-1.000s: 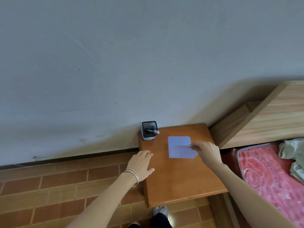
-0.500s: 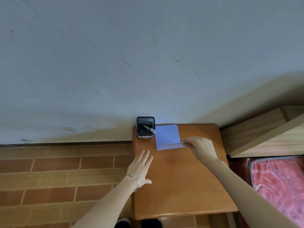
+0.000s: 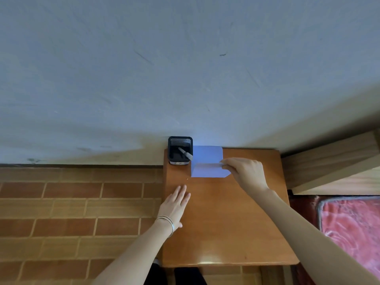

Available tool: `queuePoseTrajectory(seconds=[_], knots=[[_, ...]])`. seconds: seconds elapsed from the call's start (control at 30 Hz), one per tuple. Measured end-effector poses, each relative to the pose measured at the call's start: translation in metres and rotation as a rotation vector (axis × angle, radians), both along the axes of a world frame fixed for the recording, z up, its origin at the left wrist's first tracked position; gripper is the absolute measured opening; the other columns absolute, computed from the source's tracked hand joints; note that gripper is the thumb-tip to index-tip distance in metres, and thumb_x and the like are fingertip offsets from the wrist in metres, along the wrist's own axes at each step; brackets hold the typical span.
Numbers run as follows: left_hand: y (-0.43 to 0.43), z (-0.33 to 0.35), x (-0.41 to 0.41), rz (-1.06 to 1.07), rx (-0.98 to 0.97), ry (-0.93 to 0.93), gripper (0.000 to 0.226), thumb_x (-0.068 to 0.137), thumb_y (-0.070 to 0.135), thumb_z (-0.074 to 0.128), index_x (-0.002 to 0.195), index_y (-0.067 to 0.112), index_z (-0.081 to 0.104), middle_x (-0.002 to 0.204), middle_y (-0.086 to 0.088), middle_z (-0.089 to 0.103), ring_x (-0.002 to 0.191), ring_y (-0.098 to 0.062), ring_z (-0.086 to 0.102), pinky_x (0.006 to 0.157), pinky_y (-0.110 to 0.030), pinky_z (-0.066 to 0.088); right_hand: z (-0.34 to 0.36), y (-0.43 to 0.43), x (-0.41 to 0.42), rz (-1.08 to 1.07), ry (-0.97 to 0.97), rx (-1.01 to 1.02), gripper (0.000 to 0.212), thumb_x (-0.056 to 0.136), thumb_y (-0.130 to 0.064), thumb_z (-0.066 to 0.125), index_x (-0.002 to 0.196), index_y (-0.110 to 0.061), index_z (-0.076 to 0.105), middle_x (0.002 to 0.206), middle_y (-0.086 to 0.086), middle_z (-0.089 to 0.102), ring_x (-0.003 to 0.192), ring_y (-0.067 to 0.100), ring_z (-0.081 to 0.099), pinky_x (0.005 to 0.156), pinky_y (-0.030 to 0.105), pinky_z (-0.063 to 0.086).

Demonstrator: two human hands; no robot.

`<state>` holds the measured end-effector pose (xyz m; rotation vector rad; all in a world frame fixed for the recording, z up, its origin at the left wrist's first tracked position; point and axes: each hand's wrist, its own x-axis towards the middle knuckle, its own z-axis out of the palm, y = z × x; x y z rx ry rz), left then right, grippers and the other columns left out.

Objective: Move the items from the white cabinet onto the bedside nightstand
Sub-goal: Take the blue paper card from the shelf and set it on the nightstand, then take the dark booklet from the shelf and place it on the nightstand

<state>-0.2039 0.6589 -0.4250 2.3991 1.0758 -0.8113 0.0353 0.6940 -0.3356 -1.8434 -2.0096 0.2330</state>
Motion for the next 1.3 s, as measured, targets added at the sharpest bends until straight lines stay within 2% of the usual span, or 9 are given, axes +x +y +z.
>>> queuePoseTrajectory(seconds=[0.2, 0.3, 0.67, 0.77, 0.9, 1.0, 1.1, 1.2, 1.3], knots=[[-0.003, 0.0, 0.002, 0.021, 0.011, -0.036, 0.103, 0.083, 0.039, 0.068, 0.15, 0.017, -0.007, 0.155, -0.007, -0.021, 0.143, -0.024, -0.014, 0.106, -0.029, 0.032, 0.0, -0.012, -0.004, 0.042, 0.054, 0.135, 0.016, 0.081, -0.019, 0.058, 0.081, -0.02, 0.074, 0.069, -0.011, 0.07, 0.061, 0.009, 0.065, 0.04, 0.019, 0.043], [-0.001, 0.002, 0.0, 0.016, -0.001, -0.039, 0.101, 0.084, 0.036, 0.067, 0.15, 0.018, -0.006, 0.155, -0.006, -0.021, 0.143, -0.024, -0.013, 0.103, -0.027, 0.035, -0.002, -0.008, -0.008, 0.105, 0.032, 0.2, 0.014, 0.076, -0.007, 0.065, 0.08, -0.017, 0.074, 0.068, -0.01, 0.07, 0.059, 0.008, 0.065, 0.04, 0.017, 0.041], [-0.002, -0.001, -0.004, 0.002, 0.013, -0.005, 0.101, 0.085, 0.039, 0.066, 0.15, 0.018, -0.008, 0.155, -0.007, -0.022, 0.143, -0.024, -0.015, 0.108, -0.03, 0.03, 0.001, 0.0, -0.012, 0.028, 0.033, 0.065, 0.009, 0.074, -0.016, 0.066, 0.076, -0.02, 0.074, 0.068, -0.01, 0.071, 0.057, 0.012, 0.065, 0.037, 0.02, 0.043], [0.0, 0.004, -0.004, -0.012, 0.005, 0.047, 0.093, 0.088, 0.045, 0.059, 0.15, 0.018, -0.004, 0.155, -0.009, -0.019, 0.143, -0.026, -0.013, 0.115, -0.041, 0.016, 0.004, 0.0, -0.012, 0.045, -0.036, 0.015, 0.013, 0.072, -0.014, 0.07, 0.081, -0.021, 0.074, 0.07, -0.01, 0.071, 0.057, 0.014, 0.065, 0.04, 0.018, 0.043], [0.004, 0.038, -0.002, -0.062, 0.1, 0.028, 0.07, 0.096, 0.052, 0.035, 0.151, 0.019, 0.007, 0.158, -0.011, -0.001, 0.144, -0.027, -0.004, 0.115, -0.052, 0.002, 0.009, -0.012, -0.019, 0.096, -0.221, -0.121, 0.041, 0.065, -0.01, 0.084, 0.104, -0.015, 0.071, 0.087, -0.002, 0.073, 0.084, 0.021, 0.069, 0.074, 0.034, 0.054], [0.004, 0.087, -0.006, -0.101, 0.137, -0.056, 0.063, 0.097, 0.052, 0.026, 0.15, 0.02, 0.014, 0.157, -0.009, 0.011, 0.144, -0.025, 0.005, 0.114, -0.053, 0.0, 0.031, -0.016, -0.022, 0.054, -0.241, -0.257, 0.071, 0.063, -0.025, 0.085, 0.125, -0.007, 0.057, 0.12, 0.008, 0.064, 0.115, 0.027, 0.057, 0.098, 0.045, 0.041], [0.011, 0.138, -0.015, -0.13, 0.235, -0.162, 0.059, 0.096, 0.052, 0.027, 0.146, 0.022, 0.03, 0.153, -0.007, 0.027, 0.142, -0.024, 0.018, 0.114, -0.054, 0.0, 0.079, -0.021, -0.019, 0.027, -0.278, -0.231, 0.077, 0.06, -0.028, 0.087, 0.127, -0.007, 0.055, 0.125, 0.008, 0.06, 0.117, 0.024, 0.056, 0.1, 0.043, 0.038], [0.023, 0.194, -0.012, -0.184, 0.259, -0.32, 0.054, 0.085, 0.052, 0.035, 0.117, 0.021, 0.065, 0.119, -0.002, 0.064, 0.117, -0.023, 0.055, 0.11, -0.05, 0.015, 0.141, -0.043, -0.011, -0.01, -0.323, -0.156, 0.073, 0.061, -0.028, 0.086, 0.126, -0.01, 0.057, 0.124, 0.005, 0.061, 0.115, 0.021, 0.057, 0.097, 0.043, 0.043], [0.04, 0.245, 0.01, -0.242, 0.346, -0.537, 0.049, 0.081, 0.047, 0.039, 0.104, 0.017, 0.071, 0.106, -0.002, 0.069, 0.109, -0.025, 0.06, 0.102, -0.05, 0.025, 0.198, -0.083, -0.005, -0.129, -0.366, -0.143, 0.076, 0.065, -0.032, 0.081, 0.132, -0.013, 0.05, 0.13, 0.004, 0.057, 0.121, 0.021, 0.052, 0.101, 0.046, 0.039]])
